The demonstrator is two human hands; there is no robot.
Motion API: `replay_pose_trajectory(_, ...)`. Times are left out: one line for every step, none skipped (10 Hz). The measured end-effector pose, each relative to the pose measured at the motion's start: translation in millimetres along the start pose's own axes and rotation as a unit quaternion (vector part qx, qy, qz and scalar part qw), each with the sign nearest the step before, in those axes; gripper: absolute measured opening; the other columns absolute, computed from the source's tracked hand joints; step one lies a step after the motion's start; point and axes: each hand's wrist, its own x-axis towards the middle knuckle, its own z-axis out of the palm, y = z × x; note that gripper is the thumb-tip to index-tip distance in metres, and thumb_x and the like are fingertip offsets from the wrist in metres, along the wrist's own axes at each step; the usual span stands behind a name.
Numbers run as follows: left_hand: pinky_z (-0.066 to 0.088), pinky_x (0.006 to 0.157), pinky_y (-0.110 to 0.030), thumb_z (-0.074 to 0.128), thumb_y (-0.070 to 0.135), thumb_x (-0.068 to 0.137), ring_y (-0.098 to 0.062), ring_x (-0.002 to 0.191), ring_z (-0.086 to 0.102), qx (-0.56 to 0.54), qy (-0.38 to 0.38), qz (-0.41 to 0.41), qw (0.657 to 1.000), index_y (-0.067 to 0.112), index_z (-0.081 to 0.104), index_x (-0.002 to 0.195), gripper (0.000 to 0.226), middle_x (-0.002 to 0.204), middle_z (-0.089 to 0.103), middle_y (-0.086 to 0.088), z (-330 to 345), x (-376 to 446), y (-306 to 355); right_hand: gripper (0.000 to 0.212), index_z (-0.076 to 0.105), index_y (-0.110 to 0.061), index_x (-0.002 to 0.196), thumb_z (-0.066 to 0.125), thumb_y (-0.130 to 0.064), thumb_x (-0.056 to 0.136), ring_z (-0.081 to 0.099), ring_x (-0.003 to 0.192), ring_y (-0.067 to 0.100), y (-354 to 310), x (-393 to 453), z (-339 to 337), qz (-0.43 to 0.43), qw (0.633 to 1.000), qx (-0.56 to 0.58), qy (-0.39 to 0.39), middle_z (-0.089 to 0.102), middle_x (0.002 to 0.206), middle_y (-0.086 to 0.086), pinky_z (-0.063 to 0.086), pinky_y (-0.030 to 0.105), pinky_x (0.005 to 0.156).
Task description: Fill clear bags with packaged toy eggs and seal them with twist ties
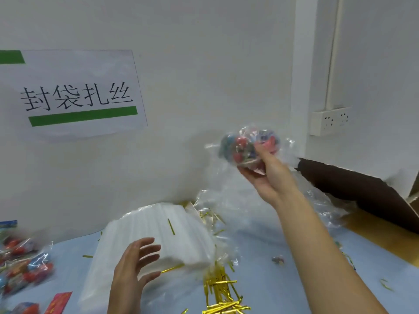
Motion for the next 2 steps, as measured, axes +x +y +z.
replay_pose_trajectory(0.052,0.072,-0.045,0.042,0.024,0.103,-0.031,0.096,0.066,-0.002,0.001,0.005,1.0,0.013,0.071,0.098,0.031,0.094,0.074,-0.01,0.1,0.8,1.5,0.059,0.043,-0.009,0.144,0.07,-0.01,0.092,0.062,0.112,0.015,-39.8,17.2,4.4,-0.119,0.985,0.066,0.103,0.06,0.134,0.007,0.046,0.046,0.109)
replay_pose_trajectory(0.051,0.07,-0.043,0.04,0.024,0.104,-0.031,0.091,0.066,-0.006,-0.001,0.009,1.0,0.012,0.069,0.099,0.032,0.092,0.074,-0.011,4.0,-1.9,4.3,0.082,0.017,-0.014,0.158,0.068,-0.005,0.093,0.051,0.131,0.024,-42.3,14.5,-4.2,-0.119,0.982,-0.018,0.146,0.045,0.144,0.005,0.047,0.042,0.105)
